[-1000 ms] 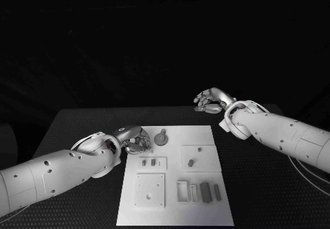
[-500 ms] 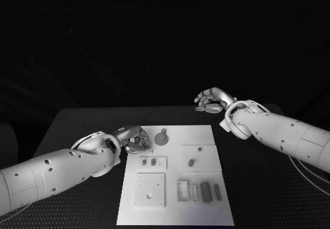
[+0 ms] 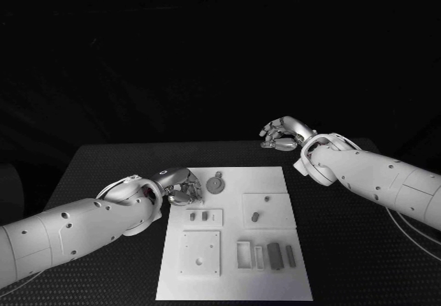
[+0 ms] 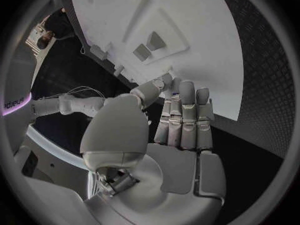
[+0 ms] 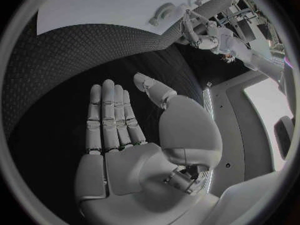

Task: Assemble the parts on the task board

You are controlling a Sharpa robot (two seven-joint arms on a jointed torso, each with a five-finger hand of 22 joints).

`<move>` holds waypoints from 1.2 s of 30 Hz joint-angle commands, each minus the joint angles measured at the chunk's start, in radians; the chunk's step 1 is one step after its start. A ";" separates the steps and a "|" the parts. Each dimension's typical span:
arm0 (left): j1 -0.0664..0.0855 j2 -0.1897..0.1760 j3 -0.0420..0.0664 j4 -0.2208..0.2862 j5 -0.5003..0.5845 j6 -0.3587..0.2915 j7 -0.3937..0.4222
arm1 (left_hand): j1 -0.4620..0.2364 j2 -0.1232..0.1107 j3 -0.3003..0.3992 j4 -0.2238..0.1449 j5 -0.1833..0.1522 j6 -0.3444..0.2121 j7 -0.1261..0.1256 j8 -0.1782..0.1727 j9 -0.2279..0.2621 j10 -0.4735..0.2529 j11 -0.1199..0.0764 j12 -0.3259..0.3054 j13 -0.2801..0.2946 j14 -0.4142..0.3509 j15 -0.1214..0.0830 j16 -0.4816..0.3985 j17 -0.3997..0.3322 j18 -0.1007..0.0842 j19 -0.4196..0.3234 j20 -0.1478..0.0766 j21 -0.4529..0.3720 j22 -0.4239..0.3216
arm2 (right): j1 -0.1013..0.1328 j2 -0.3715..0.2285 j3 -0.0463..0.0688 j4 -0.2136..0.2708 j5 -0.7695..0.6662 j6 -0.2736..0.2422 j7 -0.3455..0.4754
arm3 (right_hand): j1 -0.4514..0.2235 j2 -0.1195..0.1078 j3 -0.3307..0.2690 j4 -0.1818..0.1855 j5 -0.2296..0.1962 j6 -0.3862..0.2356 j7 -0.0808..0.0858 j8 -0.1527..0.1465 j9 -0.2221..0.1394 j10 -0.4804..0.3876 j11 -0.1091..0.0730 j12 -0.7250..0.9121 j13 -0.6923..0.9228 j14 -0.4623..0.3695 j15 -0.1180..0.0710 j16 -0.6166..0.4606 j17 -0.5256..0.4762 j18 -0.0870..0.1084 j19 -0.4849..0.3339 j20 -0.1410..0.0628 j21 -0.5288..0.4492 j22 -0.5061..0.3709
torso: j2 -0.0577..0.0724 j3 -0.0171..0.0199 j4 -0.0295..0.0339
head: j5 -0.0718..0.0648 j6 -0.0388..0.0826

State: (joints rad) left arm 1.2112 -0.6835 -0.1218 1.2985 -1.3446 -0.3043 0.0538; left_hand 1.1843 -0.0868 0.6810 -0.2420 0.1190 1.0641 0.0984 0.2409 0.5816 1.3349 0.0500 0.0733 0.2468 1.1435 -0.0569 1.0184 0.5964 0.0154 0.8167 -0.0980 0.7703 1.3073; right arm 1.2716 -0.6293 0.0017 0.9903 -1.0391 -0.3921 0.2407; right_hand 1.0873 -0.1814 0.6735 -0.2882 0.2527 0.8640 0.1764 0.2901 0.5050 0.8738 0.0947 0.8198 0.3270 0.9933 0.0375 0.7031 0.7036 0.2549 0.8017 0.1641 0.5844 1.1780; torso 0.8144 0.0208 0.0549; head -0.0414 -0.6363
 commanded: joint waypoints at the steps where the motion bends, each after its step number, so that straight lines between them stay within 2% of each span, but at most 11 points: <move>1: 0.000 0.004 0.000 -0.001 0.006 0.014 0.008 | -0.001 0.007 0.006 -0.001 0.004 0.005 0.004 0.006 0.001 0.004 0.002 -0.003 -0.001 0.006 -0.001 0.003 -0.001 -0.005 0.007 -0.056 0.004 0.016 | 0.000 0.000 0.000 0.001 -0.001 0.010 0.009 | 0.003 0.004 -0.006 -0.001 0.004 0.006 0.000 0.002 -0.001 0.007 0.001 -0.005 -0.001 0.009 0.001 -0.003 0.001 0.005 0.001 0.006 -0.005 0.002 | 0.000 0.0001 -0.0003 | 0.000 0.000; 24: 0.000 0.005 0.000 -0.006 -0.003 0.029 0.006 | 0.000 0.008 0.007 -0.002 0.004 0.003 0.004 0.006 0.000 0.003 0.002 -0.004 -0.002 0.005 0.000 0.002 -0.001 -0.005 0.007 -0.056 0.002 0.015 | 0.000 -0.001 0.000 0.002 -0.001 0.011 0.009 | 0.004 0.004 -0.007 -0.001 0.004 0.006 0.000 0.001 -0.002 0.007 0.001 -0.005 -0.004 0.009 0.001 -0.005 0.002 0.006 0.001 0.007 -0.007 0.003 | 0.000 -0.0002 0.0004 | 0.000 -0.004; 36: 0.000 0.009 0.000 -0.005 -0.043 0.030 0.007 | 0.000 0.008 0.007 -0.003 0.004 0.003 0.004 0.007 0.000 0.004 0.002 -0.004 -0.002 0.005 0.000 0.002 -0.002 -0.005 0.007 -0.056 0.001 0.015 | 0.000 -0.001 0.000 0.002 -0.001 0.012 0.009 | 0.004 0.004 -0.007 -0.001 0.004 0.006 0.000 0.001 -0.002 0.007 0.001 -0.005 -0.005 0.010 0.001 -0.005 0.002 0.006 0.001 0.007 -0.007 0.003 | 0.000 -0.0002 0.0001 | 0.002 -0.005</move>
State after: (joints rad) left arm 1.2111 -0.6773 -0.1223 1.2904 -1.3582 -0.2839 0.0540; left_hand 1.1869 -0.0897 0.6833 -0.2447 0.1186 1.0620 0.1029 0.2404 0.5808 1.3349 0.0500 0.0733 0.2457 1.1451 -0.0550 1.0184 0.5957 0.0153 0.8167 -0.0980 0.7703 1.3077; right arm 1.2716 -0.6299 0.0017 0.9910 -1.0391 -0.3914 0.2407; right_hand 1.0873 -0.1814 0.6735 -0.2883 0.2527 0.8640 0.1764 0.2901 0.5043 0.8738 0.0947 0.8198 0.3232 0.9969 0.0410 0.7030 0.7043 0.2548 0.8018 0.1640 0.5806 1.1798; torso 0.8142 0.0204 0.0553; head -0.0396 -0.6402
